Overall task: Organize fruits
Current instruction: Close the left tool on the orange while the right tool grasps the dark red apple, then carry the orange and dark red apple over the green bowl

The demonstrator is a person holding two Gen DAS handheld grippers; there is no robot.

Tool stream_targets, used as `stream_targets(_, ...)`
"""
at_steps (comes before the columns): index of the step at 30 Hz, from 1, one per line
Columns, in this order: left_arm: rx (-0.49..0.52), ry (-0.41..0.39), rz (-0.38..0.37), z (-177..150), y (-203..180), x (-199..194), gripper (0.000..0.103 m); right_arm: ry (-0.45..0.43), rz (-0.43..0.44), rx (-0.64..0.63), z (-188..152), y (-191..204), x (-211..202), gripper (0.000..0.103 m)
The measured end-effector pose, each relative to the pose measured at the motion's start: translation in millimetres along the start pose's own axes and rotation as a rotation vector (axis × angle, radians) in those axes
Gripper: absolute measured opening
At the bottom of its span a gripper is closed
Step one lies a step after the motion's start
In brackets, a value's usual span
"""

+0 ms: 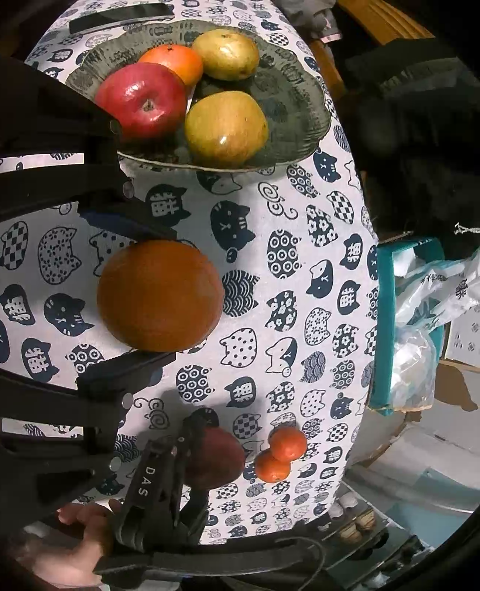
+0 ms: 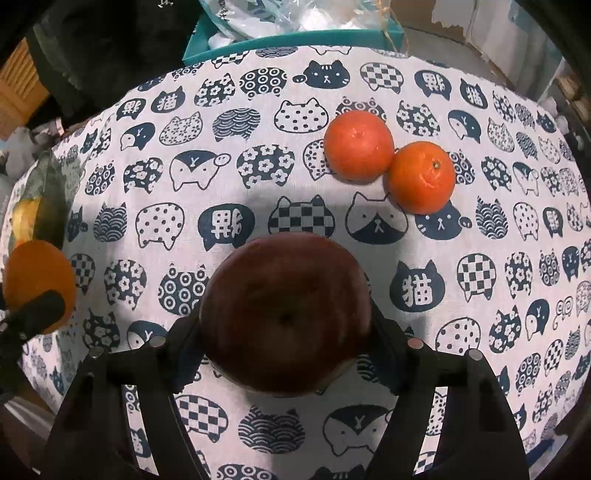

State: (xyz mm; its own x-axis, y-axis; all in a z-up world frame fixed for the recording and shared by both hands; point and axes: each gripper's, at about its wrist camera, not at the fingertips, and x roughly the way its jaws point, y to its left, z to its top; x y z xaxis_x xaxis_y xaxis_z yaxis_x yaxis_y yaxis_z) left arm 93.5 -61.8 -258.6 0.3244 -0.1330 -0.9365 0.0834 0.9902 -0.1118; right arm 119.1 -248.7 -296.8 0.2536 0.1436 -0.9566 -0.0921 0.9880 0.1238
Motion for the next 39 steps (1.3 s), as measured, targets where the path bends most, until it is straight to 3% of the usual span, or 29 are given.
stream_targets(12,-0.024,-0.07,-0.008,2,15,-32,0.058,-0.12,-0.039,-0.043,8,16,-36,0.075)
stream_targets(39,-0.136,-0.255,0.051,-3,93,-117,0.058,-0.318,0.061,-0.206,24,108,-120,0.075)
